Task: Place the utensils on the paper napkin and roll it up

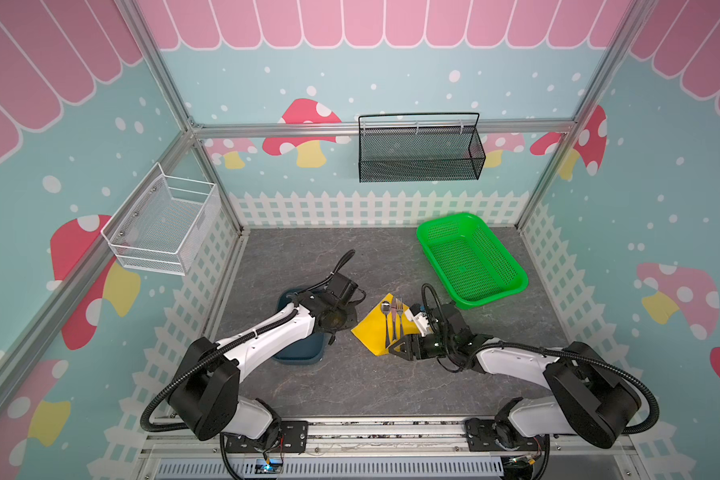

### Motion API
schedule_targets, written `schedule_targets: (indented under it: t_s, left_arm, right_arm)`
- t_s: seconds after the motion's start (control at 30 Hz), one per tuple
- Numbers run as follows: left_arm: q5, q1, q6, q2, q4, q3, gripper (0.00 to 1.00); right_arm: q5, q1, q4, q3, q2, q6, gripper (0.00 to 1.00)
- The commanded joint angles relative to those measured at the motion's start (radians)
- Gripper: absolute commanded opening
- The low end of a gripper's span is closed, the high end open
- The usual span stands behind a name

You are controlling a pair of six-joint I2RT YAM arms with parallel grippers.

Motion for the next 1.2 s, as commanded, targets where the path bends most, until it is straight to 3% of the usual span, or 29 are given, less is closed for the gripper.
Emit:
schedule_targets:
  t_s: [0.0, 0.23, 0.43, 0.53, 0.8, 0.97, 1.17]
  left_arm:
    - [0.026, -0.018, 0.006, 0.001, 0.013, 0.033, 0.29]
    - [0.082, -0.086, -0.024, 0.018, 0.055, 0.037, 0.2]
    - [0.136, -0.139, -0.066, 0.043, 0.121, 0.021, 0.11]
    - [0.169, -0.162, -0.08, 0.06, 0.159, 0.017, 0.09]
    - [0.287, -0.218, -0.103, 0.153, 0.259, 0.019, 0.06]
    - [0.294, -0.243, -0.107, 0.23, 0.292, 0.029, 0.05]
    - [0.229, -0.247, -0.128, 0.287, 0.283, 0.025, 0.04]
  right_arm:
    - [0.05, 0.001, 0.015, 0.025, 0.028, -0.014, 0.67]
    - [0.132, -0.008, 0.017, 0.069, 0.09, 0.008, 0.62]
    - [0.184, -0.021, 0.012, 0.078, 0.123, 0.022, 0.41]
    - [0.195, -0.027, -0.003, 0.073, 0.128, 0.021, 0.35]
    - [0.215, -0.037, -0.023, 0.056, 0.121, 0.006, 0.31]
    - [0.211, -0.039, -0.025, 0.054, 0.123, 0.003, 0.3]
    - [0.225, -0.04, -0.05, 0.051, 0.097, -0.006, 0.3]
